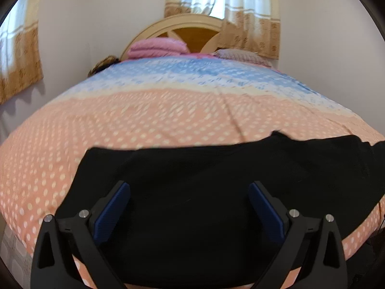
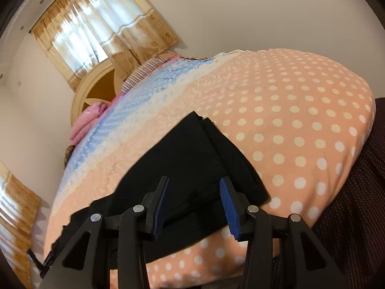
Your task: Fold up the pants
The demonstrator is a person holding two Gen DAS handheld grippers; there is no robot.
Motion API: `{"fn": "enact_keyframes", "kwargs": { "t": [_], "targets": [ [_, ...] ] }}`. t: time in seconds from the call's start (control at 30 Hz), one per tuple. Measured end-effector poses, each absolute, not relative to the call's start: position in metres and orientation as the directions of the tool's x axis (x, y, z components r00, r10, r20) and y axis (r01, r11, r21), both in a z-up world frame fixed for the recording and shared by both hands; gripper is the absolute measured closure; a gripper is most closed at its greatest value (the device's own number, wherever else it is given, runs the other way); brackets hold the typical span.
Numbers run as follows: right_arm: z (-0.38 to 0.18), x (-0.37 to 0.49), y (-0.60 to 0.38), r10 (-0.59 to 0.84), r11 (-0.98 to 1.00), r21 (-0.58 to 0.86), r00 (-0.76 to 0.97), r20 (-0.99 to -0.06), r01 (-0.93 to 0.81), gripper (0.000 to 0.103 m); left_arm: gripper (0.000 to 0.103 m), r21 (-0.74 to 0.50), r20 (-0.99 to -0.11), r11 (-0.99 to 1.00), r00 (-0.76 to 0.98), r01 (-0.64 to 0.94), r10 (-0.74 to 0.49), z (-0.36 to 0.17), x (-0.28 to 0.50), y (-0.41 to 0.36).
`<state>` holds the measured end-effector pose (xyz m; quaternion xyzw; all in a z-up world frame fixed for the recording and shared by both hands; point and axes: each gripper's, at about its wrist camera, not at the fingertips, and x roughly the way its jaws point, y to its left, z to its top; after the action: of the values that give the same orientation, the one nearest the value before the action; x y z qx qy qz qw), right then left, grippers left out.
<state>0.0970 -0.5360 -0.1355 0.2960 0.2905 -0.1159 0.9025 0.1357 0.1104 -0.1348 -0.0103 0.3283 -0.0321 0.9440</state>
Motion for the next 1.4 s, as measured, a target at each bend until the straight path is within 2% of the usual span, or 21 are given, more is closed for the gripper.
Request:
{"fn": "enact_keyframes", "kwargs": {
  "t": [0.07, 0.13, 0.23, 0.4, 0.7, 0.8, 0.83, 0.93, 1.03, 1.4],
  "targets": [
    [-0.137, 0.099, -0.535, -0.045, 0.802, 0.46, 0.805, -0.591, 0.382, 0.077, 0.002, -0.066, -0.63, 0.997, 0.773, 0.041, -0.074, -0.142, 0.136, 0.118],
    [-0.137, 0.102, -0.536, -0.053, 0.802, 0.451, 0.799, -0.599, 0.391, 0.092, 0.002, -0.07, -0.635, 0.997, 0.769, 0.038, -0.074, -0.145, 0.136, 0.12],
    [-0.135, 0.1, -0.539, -0.058, 0.807, 0.442, 0.798, -0.599, 0.391, 0.102, 0.002, -0.06, -0.631, 0.997, 0.772, 0.044, -0.072, -0.145, 0.134, 0.118],
    [-0.13, 0.093, -0.54, -0.037, 0.819, 0.438, 0.796, -0.604, 0.37, 0.102, 0.001, -0.063, -0.634, 0.997, 0.77, 0.045, -0.075, -0.145, 0.134, 0.119],
    [-0.142, 0.072, -0.546, 0.037, 0.771, 0.521, 0.791, -0.61, 0.366, 0.101, 0.001, -0.069, -0.628, 0.997, 0.775, 0.037, -0.072, -0.141, 0.134, 0.123],
    [-0.145, 0.075, -0.55, 0.024, 0.76, 0.528, 0.796, -0.605, 0.379, 0.098, 0.001, -0.047, -0.599, 0.999, 0.8, -0.003, -0.026, -0.131, 0.132, 0.132],
    [-0.146, 0.076, -0.551, 0.025, 0.756, 0.534, 0.798, -0.602, 0.378, 0.091, 0.001, -0.044, -0.598, 0.999, 0.801, -0.018, -0.012, -0.129, 0.132, 0.136],
    [-0.144, 0.08, -0.552, 0.031, 0.742, 0.557, 0.81, -0.585, 0.374, 0.082, 0.001, -0.064, -0.602, 0.996, 0.798, -0.065, 0.014, -0.128, 0.132, 0.153],
    [-0.14, 0.08, -0.544, 0.037, 0.749, 0.554, 0.811, -0.583, 0.365, 0.062, 0.001, -0.074, -0.608, 0.992, 0.793, -0.098, 0.033, -0.129, 0.132, 0.163],
    [-0.14, 0.084, -0.54, -0.052, 0.737, 0.514, 0.795, -0.605, 0.439, 0.06, 0.0, -0.074, -0.62, 0.988, 0.783, -0.133, 0.059, -0.134, 0.134, 0.17]
  ]
}}
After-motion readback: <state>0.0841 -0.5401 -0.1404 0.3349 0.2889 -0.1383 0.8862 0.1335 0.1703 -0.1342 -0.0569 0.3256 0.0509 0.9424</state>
